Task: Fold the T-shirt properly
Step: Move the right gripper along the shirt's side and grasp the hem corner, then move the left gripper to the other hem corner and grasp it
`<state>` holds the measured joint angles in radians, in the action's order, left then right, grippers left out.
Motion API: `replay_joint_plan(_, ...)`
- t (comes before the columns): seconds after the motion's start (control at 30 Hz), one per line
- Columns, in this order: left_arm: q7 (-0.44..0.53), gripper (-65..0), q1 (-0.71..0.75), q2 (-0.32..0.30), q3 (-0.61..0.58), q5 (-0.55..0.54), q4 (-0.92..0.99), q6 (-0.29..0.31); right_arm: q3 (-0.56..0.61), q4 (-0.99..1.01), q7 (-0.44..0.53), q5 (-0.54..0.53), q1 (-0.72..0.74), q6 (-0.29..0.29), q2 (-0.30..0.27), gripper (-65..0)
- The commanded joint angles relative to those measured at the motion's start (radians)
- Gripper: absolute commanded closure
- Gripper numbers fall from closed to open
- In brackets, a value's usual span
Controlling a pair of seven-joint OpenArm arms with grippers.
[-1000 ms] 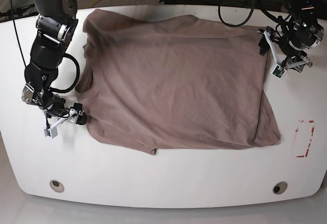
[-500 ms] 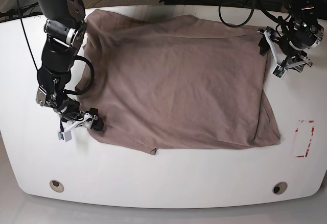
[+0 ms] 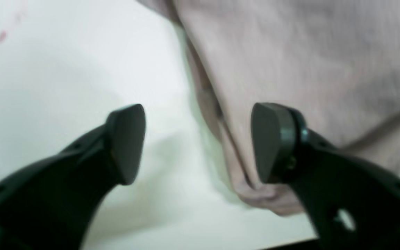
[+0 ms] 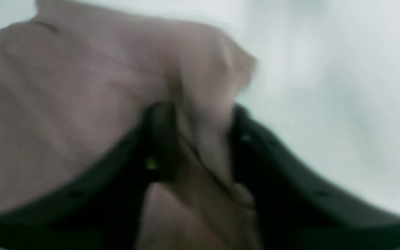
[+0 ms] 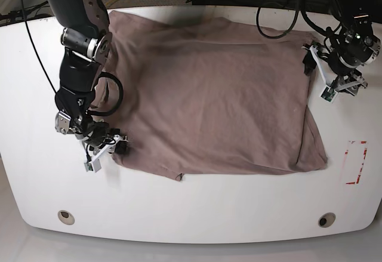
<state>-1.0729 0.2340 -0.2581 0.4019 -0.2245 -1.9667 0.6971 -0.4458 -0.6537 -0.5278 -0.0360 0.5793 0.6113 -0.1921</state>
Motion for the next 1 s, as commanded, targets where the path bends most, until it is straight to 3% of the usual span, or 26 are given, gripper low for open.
replay_joint_plan(0.0,0.010,-54.0,-0.032,-0.011,0.010,-0.002,-0.009,0.001,-0.003,-0.013,0.038,0.014,0.032,0.006,-0.019,-2.4)
replay_joint_plan(0.07,0.004,-59.0,-0.069,-0.011,0.012,-0.002,0.022,0.000,-0.003,-0.013,0.042,0.028,0.043,0.006,-0.019,0.0)
replay_joint_plan(0.13,-0.011,-61.5,-0.121,-0.011,0.012,-0.003,0.060,-0.106,-0.003,-0.013,0.042,0.031,0.048,0.006,-0.019,0.0)
replay_joint_plan(0.23,-0.017,-63.3,-0.184,-0.011,0.015,-0.008,0.123,-0.207,-0.003,-0.013,0.042,0.031,0.051,0.006,-0.019,0.0)
replay_joint_plan(0.3,-0.017,-63.6,-0.232,-0.011,0.035,-0.009,0.171,-0.235,-0.002,-0.013,0.042,0.031,0.052,0.006,-0.019,0.0)
replay_joint_plan(0.7,-0.013,-63.6,-0.516,-0.013,0.211,-0.013,0.619,-0.231,-0.002,-0.013,0.041,0.031,0.046,0.006,-0.019,0.0)
replay_joint_plan(0.87,0.021,-63.8,-0.555,-0.011,0.217,-0.013,0.683,-0.159,-0.002,-0.013,0.041,0.031,0.044,0.008,-0.019,0.0)
replay_joint_plan(0.97,0.056,-63.8,-0.580,0.001,0.217,-0.013,0.745,-0.161,-0.002,-0.013,0.041,0.031,0.044,0.008,-0.019,0.0)
